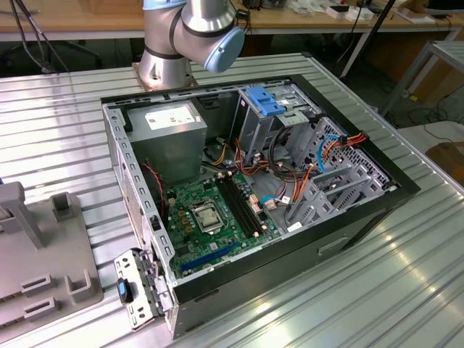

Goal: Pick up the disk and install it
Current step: 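Pick up the disk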

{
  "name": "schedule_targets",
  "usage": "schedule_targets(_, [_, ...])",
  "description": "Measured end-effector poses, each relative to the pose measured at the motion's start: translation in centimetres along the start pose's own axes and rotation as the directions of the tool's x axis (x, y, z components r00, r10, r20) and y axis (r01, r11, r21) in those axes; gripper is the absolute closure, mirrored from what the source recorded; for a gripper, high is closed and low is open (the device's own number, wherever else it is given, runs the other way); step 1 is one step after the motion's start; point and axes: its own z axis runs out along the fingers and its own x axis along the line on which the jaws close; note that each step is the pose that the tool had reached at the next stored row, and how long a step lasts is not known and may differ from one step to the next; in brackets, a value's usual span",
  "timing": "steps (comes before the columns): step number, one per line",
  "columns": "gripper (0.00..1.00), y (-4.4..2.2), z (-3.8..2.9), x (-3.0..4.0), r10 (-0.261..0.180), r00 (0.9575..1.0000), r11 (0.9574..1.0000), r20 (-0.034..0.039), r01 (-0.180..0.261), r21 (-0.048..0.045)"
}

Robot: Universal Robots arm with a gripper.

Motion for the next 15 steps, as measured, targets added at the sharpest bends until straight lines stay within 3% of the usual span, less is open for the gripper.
schedule_targets(1, [0.5, 0.0, 0.0, 0.0, 0.0, 1.0, 1.0, 0.0, 0.0, 0.0])
schedule_targets(2, [0.57, 0.0, 0.0, 0.0, 0.0, 1.0, 1.0, 0.0, 0.0, 0.0])
schedule_targets(15, [0.57, 0.01, 0.02, 0.23, 0.0, 1.0, 1.0, 0.0, 0.0, 0.0])
